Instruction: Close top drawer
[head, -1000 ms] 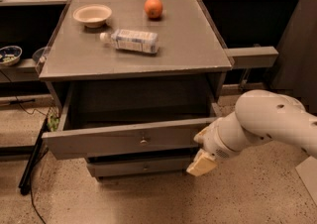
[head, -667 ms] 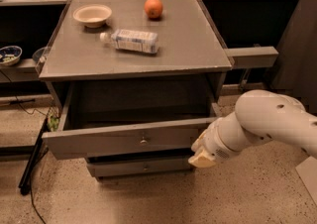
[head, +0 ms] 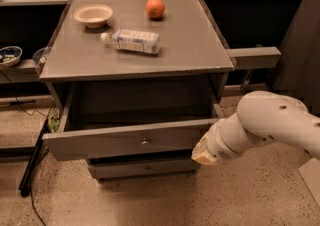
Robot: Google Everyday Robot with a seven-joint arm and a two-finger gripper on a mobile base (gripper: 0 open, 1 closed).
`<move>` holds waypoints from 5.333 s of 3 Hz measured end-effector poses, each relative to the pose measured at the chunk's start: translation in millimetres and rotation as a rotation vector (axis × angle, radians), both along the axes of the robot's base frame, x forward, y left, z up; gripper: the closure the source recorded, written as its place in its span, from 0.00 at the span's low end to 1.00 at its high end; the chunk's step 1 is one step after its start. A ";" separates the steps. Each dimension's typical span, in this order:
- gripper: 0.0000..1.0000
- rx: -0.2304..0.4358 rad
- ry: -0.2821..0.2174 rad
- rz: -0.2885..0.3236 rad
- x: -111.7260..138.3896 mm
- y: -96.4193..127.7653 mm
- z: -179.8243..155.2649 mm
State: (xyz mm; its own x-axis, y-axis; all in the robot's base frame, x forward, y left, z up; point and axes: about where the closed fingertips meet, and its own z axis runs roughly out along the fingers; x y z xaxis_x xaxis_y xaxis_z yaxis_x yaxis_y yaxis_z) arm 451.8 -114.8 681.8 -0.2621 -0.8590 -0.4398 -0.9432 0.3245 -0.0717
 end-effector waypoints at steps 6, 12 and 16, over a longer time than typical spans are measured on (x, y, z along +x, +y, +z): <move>1.00 -0.009 -0.117 -0.106 78.5 26.3 -21.3; 0.04 0.003 -0.127 -0.115 87.3 27.0 -21.0; 1.00 -0.011 -0.141 -0.134 91.0 28.4 -21.2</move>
Offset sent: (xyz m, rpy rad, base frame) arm 0.0484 0.0165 -0.0082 -0.0559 -0.0975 -0.0489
